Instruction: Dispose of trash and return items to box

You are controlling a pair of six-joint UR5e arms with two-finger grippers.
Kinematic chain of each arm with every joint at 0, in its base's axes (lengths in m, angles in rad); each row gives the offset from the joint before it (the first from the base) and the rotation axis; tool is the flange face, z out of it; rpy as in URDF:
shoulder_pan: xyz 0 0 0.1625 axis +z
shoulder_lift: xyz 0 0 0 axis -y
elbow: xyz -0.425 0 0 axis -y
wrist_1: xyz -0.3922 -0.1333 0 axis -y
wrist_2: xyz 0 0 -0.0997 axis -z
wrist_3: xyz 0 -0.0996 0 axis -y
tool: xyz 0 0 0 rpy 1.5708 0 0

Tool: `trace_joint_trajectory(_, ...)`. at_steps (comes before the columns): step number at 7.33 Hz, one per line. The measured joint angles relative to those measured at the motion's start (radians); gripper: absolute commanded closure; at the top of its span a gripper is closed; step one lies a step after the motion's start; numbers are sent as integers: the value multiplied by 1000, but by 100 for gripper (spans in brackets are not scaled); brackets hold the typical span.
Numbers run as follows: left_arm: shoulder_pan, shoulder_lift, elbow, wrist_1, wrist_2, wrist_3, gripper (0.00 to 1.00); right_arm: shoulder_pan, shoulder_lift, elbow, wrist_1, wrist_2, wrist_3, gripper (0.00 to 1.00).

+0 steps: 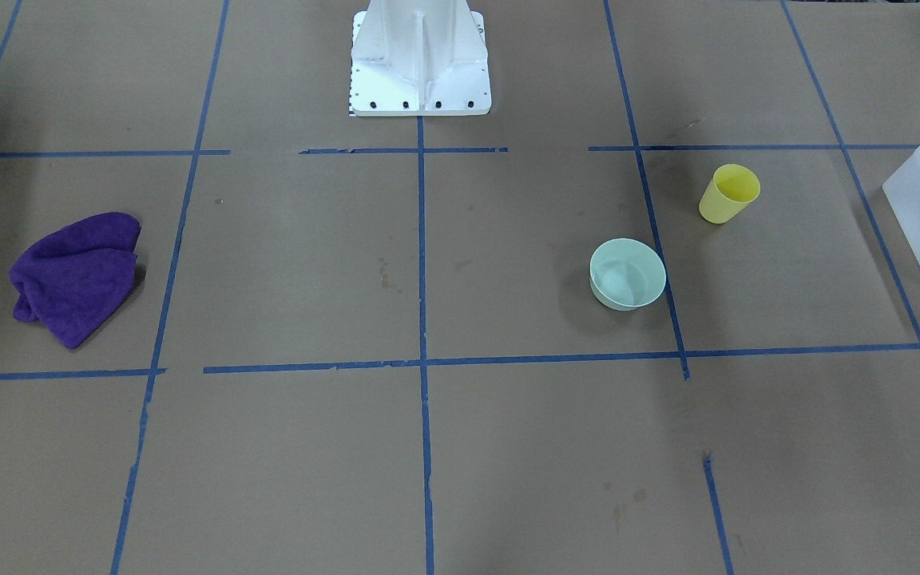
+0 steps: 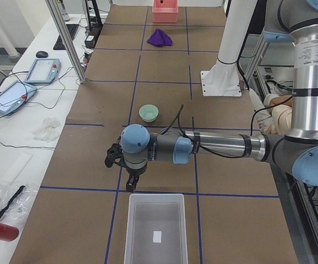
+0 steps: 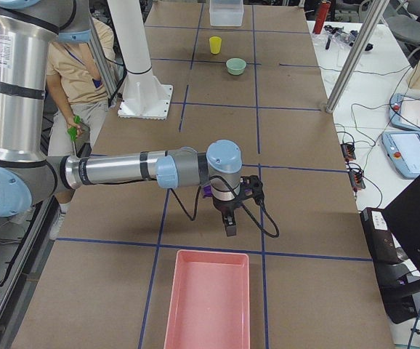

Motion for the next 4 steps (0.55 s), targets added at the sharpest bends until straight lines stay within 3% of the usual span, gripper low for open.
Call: trace_joint_trajectory(4,66,5,-44,-34,8,-78,0,6,-6,-1,-41,0,-36,0)
